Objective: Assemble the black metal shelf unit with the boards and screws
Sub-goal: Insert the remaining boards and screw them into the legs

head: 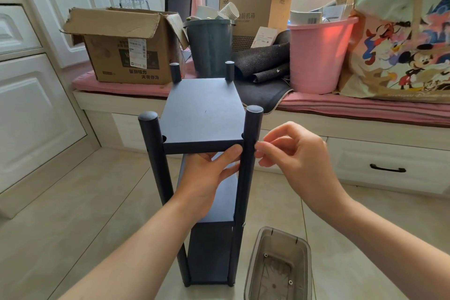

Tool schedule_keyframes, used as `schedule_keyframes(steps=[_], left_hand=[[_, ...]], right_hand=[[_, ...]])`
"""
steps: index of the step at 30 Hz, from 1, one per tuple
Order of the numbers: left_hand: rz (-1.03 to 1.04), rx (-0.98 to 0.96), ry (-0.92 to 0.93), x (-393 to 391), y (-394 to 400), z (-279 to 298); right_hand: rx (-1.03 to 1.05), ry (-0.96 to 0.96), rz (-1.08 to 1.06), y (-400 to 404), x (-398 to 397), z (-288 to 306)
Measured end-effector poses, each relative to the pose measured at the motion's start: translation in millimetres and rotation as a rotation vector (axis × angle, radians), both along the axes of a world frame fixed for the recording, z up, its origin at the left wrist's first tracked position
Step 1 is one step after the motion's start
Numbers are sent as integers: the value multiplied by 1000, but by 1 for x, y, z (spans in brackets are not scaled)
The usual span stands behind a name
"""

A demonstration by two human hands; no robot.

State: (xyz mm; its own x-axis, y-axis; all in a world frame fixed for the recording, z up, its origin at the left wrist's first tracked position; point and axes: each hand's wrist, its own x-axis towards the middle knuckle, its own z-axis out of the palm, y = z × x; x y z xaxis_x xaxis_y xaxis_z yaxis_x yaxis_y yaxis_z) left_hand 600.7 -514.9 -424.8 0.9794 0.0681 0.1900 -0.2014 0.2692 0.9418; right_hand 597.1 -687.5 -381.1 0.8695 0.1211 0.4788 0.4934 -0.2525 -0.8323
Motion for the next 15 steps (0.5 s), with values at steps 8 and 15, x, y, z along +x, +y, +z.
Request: schedule_keyframes(steps=[8, 15], left_hand=[[3, -9, 5, 0, 1, 0], [-8, -7, 4, -1, 3, 0]], right_hand=[[-201, -165, -112, 0, 0, -1], [-399, -425, -111, 0, -1, -1]])
